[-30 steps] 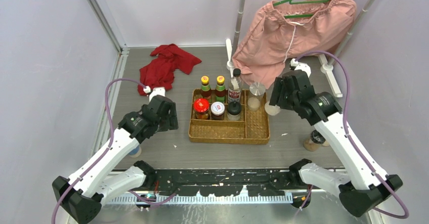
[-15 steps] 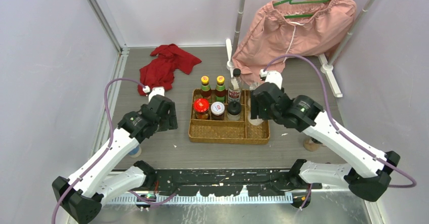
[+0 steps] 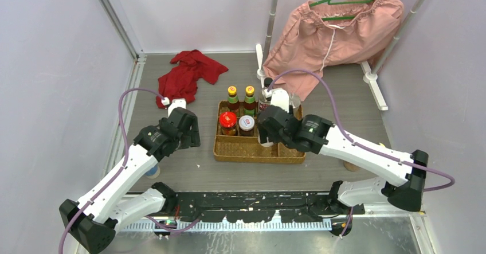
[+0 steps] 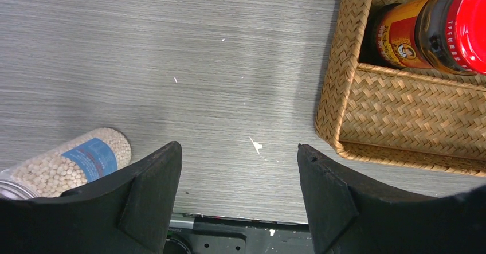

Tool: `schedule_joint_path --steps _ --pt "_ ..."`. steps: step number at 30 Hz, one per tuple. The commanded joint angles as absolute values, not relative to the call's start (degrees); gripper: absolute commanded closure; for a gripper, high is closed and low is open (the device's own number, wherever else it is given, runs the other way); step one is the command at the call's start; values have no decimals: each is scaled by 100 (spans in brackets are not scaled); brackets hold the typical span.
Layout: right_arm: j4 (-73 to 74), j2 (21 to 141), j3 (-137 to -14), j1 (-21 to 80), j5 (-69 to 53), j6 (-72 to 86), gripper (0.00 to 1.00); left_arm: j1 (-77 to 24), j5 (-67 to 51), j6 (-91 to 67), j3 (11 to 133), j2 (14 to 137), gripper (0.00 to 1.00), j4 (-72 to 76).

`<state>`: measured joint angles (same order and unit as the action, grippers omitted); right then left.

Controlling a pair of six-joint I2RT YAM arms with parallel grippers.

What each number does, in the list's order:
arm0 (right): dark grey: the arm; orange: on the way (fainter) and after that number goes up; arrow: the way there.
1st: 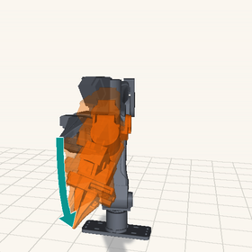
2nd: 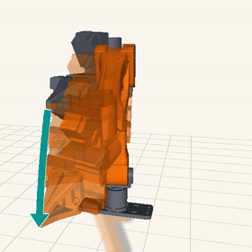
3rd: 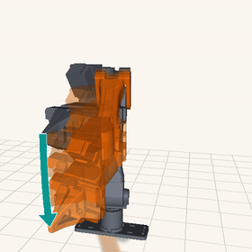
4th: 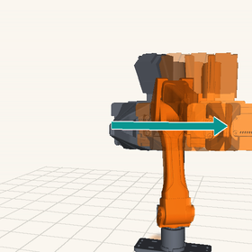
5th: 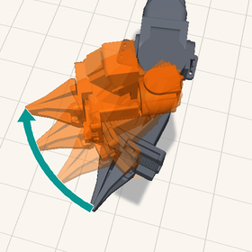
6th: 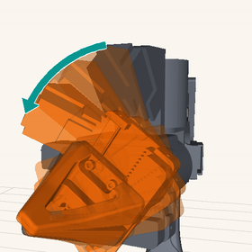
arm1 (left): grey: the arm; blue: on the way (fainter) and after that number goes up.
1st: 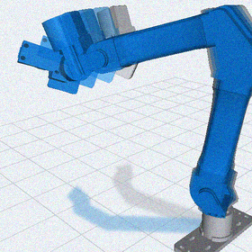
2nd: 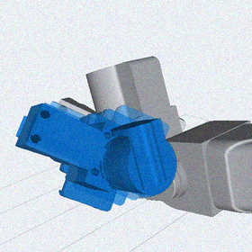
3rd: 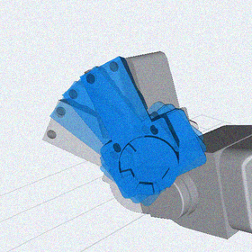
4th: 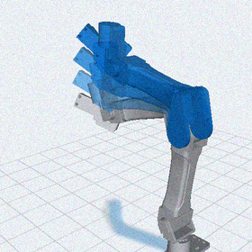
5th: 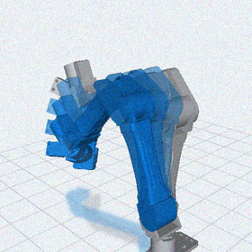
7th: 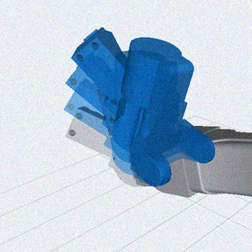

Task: Organize the condiment bottles
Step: Place the bottle in the storage box.

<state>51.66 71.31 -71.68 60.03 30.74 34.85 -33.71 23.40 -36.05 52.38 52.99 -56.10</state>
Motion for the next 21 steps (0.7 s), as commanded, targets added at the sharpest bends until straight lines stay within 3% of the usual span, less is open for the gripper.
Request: schedule_joint_path --steps 1,21 --pt "4394 7226 -6931 6293 3355 3796 48 -3355 2503 -3705 5440 5256 26 -5643" --pt "3819 8008 -6290 6798 3823 4036 48 -3350 2349 -3788 5209 5172 26 -5495"
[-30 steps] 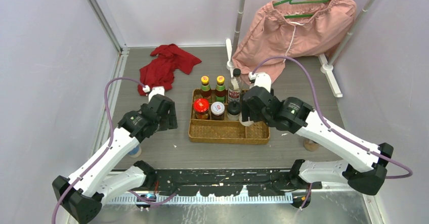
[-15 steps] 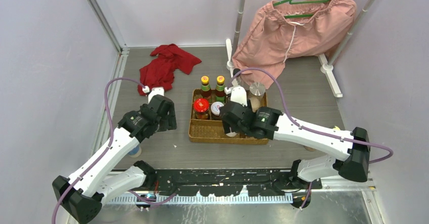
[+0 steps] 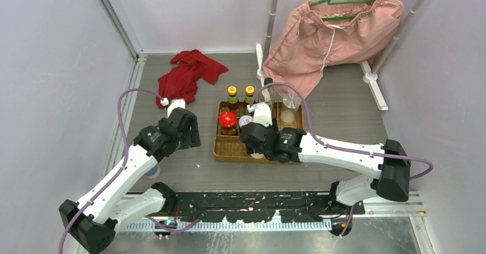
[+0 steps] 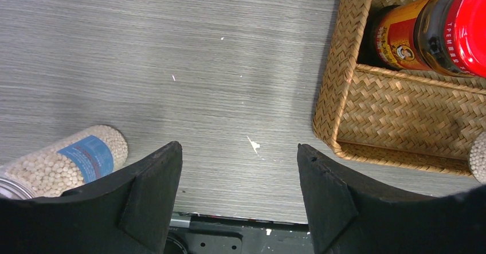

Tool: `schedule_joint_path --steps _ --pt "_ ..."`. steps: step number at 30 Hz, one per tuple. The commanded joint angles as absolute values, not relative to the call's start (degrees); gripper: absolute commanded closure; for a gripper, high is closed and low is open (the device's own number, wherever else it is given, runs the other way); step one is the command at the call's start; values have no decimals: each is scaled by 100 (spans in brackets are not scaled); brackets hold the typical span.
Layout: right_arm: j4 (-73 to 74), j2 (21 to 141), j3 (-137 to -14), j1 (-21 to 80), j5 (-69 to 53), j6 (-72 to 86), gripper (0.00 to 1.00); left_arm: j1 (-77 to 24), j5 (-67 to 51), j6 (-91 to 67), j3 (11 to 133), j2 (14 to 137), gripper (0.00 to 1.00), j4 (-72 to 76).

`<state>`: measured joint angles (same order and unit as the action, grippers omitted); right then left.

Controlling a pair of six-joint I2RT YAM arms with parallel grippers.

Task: Organize the condiment bottles
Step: Place the bottle in the storage box.

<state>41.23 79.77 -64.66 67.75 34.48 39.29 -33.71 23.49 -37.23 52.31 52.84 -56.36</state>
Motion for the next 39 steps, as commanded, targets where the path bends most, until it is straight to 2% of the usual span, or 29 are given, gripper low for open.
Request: schedule_joint_path --steps 1,12,39 --pt "3804 8032 -6252 6798 3886 4015 48 -3349 2347 -3792 5197 5169 26 -5487" --pt "3768 8125 -6150 6801 4361 3931 48 -3350 2294 -3814 5135 5158 27 -5440" --pt "3297 8167 -5915 6698 4515 3700 48 -3350 2213 -3837 5115 5115 28 -5436"
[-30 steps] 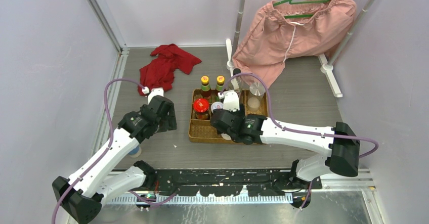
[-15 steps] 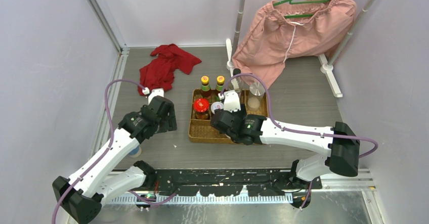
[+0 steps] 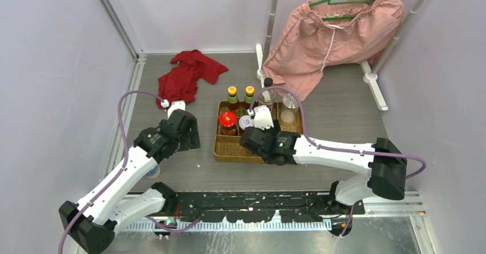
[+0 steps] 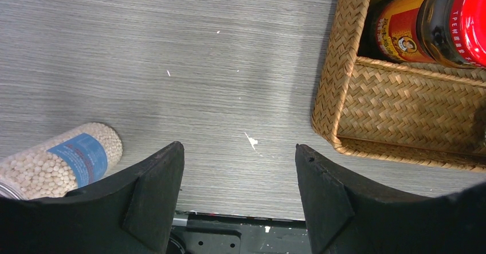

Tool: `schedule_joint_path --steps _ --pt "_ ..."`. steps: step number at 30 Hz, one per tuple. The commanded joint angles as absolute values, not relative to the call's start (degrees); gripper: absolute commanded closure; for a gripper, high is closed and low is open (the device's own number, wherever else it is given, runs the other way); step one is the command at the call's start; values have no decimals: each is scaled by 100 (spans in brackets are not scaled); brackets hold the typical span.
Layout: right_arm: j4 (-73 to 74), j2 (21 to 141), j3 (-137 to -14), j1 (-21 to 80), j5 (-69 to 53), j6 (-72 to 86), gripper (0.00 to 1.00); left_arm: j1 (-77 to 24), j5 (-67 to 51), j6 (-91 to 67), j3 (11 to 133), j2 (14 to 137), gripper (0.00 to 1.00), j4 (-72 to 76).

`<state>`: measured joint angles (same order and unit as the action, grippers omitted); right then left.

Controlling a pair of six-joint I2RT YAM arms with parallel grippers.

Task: Organize the condiment bottles
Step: Place the bottle in the storage box.

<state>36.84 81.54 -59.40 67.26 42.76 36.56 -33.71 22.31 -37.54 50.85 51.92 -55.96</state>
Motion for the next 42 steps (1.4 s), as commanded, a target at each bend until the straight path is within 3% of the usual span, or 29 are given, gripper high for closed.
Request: schedule_joint_path --steps 1,25,30,33,35,42 --pt "3261 8169 -5851 6698 4501 3732 48 -3354 2219 -3835 5115 5115 28 -5433" --pt "1962 7510 -4615 6733 4129 3941 43 -3351 2269 -3788 5106 5214 29 -5366" --pt "1872 7512 -4547 6794 4078 3945 30 -3353 2320 -3805 5100 5177 29 -5394" --pt "1970 7515 -4572 6836 4112 4002 9 -3352 2304 -3821 5098 5173 29 -5413" --pt "2097 7487 -4611 6893 4200 4045 1 -3356 2297 -3846 5106 5161 28 -5435" --pt "2762 7031 -4777 6952 4528 4155 0 -3351 2788 -4578 5626 5383 20 -6279"
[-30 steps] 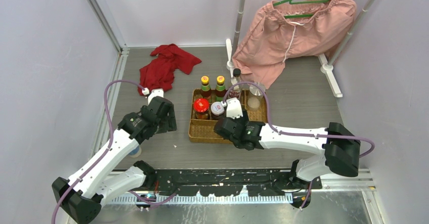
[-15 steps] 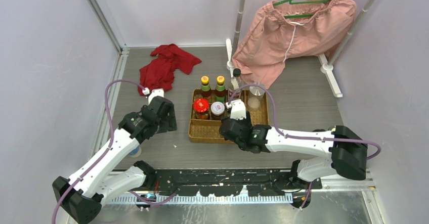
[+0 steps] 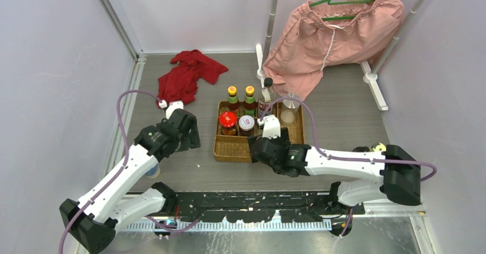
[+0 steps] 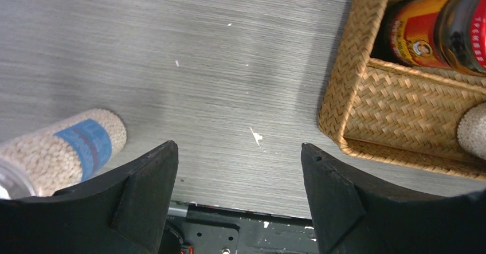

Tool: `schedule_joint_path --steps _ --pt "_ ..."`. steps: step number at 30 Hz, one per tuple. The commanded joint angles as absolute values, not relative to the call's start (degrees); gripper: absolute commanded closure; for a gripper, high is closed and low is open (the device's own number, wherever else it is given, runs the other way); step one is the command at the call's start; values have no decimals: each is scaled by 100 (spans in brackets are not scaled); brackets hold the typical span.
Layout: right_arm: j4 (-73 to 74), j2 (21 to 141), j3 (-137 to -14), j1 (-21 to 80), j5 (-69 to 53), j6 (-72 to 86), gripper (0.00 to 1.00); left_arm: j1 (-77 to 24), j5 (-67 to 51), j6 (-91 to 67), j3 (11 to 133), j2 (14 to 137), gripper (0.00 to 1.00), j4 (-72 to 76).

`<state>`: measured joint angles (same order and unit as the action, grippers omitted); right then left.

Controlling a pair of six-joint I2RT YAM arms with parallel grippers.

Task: Organize the condiment bottles
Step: Place the bottle in the storage box, then pick up the bottle from the corner of the board.

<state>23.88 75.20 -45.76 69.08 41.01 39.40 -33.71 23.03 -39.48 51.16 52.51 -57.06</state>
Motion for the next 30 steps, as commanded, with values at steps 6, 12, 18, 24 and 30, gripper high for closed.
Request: schedule_joint_path --steps 6,12,18,24,30 --pt "3512 6475 -5138 6949 4584 4179 0 -3342 3931 -7275 6644 6110 0 -8971" --pt "4383 6281 -5805 6947 4584 4011 0 -3262 4241 -9055 6825 6516 0 -10179" --pt "4691 6152 -5930 6944 4611 4061 0 -2540 4143 -9601 6188 6126 0 -10178" --pt "4718 6277 -5973 6950 4525 4164 0 -1796 4234 -8943 6696 6226 0 -10195" --pt "4689 6399 -6003 6948 4501 4166 0 -1163 4223 -8625 6343 5688 0 -10195"
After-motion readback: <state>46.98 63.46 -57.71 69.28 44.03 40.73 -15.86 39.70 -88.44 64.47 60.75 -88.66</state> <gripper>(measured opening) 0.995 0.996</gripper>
